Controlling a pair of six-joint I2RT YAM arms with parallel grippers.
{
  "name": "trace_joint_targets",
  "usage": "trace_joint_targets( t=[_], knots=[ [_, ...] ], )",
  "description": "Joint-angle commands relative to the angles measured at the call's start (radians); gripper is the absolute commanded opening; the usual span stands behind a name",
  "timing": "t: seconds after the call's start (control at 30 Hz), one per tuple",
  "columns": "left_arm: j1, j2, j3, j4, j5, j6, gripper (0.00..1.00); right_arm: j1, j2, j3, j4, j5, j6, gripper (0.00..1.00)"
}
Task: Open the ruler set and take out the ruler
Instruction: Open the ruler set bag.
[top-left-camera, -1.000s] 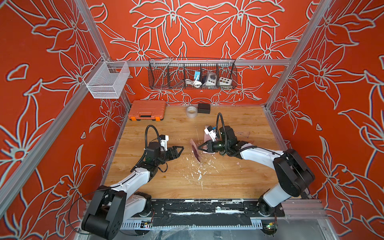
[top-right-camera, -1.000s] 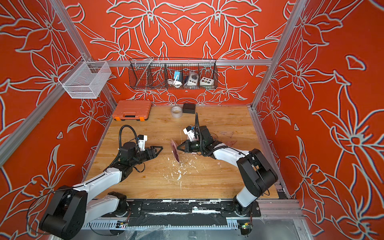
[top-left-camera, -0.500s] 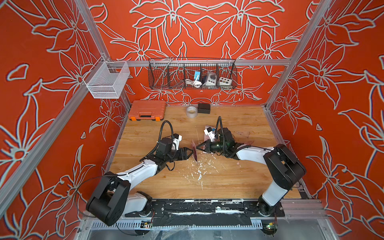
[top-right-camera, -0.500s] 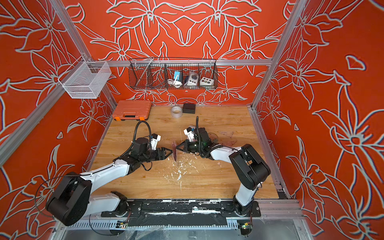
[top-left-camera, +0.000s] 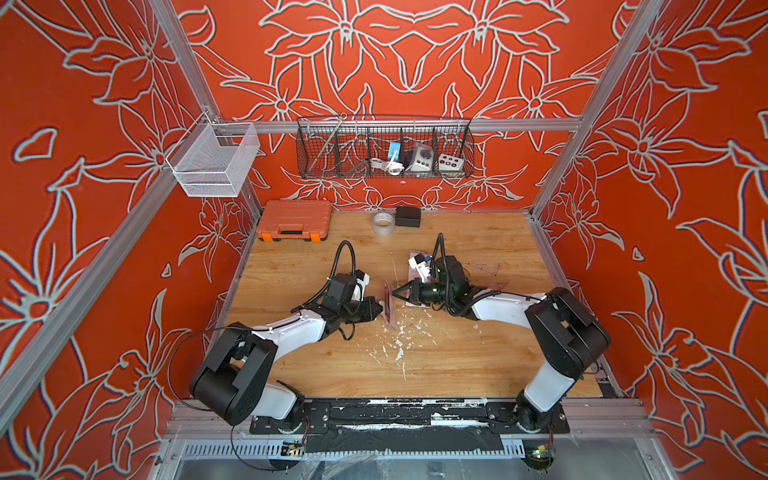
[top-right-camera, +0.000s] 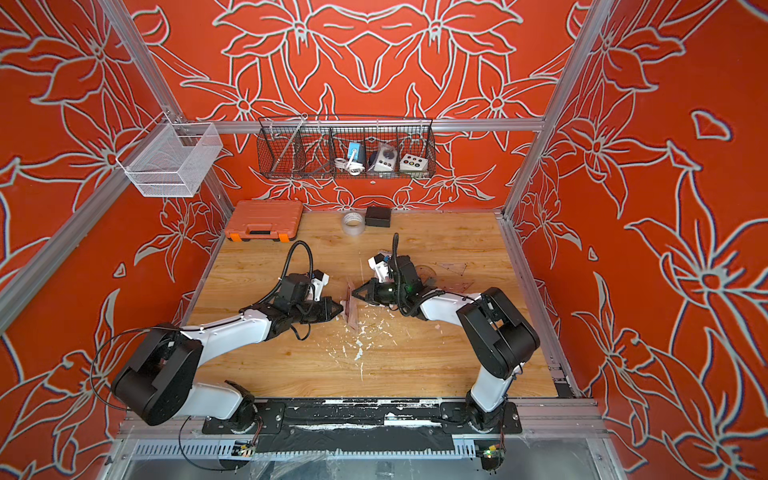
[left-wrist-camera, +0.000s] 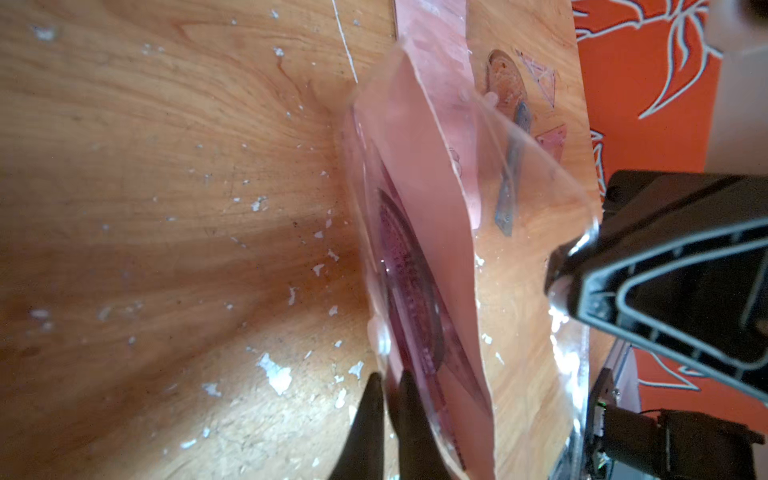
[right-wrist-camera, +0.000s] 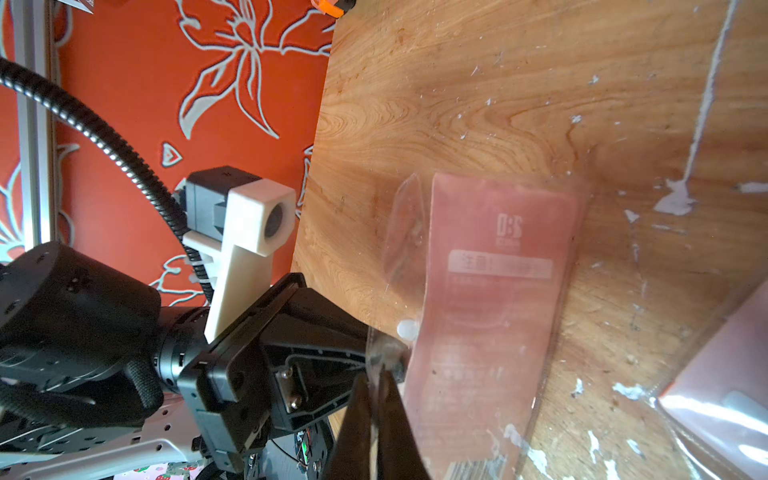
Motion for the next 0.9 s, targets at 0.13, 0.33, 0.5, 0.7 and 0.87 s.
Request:
trace_joint_targets(
  t=[0.13,0.33,0.5,0.7,0.87],
  knots=[
    [-0.010,0.007,0.018,-0.029,-0.006,0.009,0.18,0.006,0.008,0.010,0.014,0.017,-0.006,0.00],
    [-0.028,0.074,0.058,-0.034,0.014,-0.005,0.11,0.007,0.005,0.011,0.016,0.023,-0.005,0.00],
    [-0.065,0.111,0.110,-0.094,-0.030,0.007,0.00,0.007,0.008,0.013,0.029,0.025,-0.001,0.00],
    [-0.088,0.168,0.126,-0.051,-0.029,-0.035,0.04,0.007,0.024,0.005,0.072,0.020,0.017,0.00],
    [-0.091,0.191,0.137,-0.072,-0.089,-0.055,0.03,0.007,0.018,0.003,0.087,0.018,0.026,0.00]
  ],
)
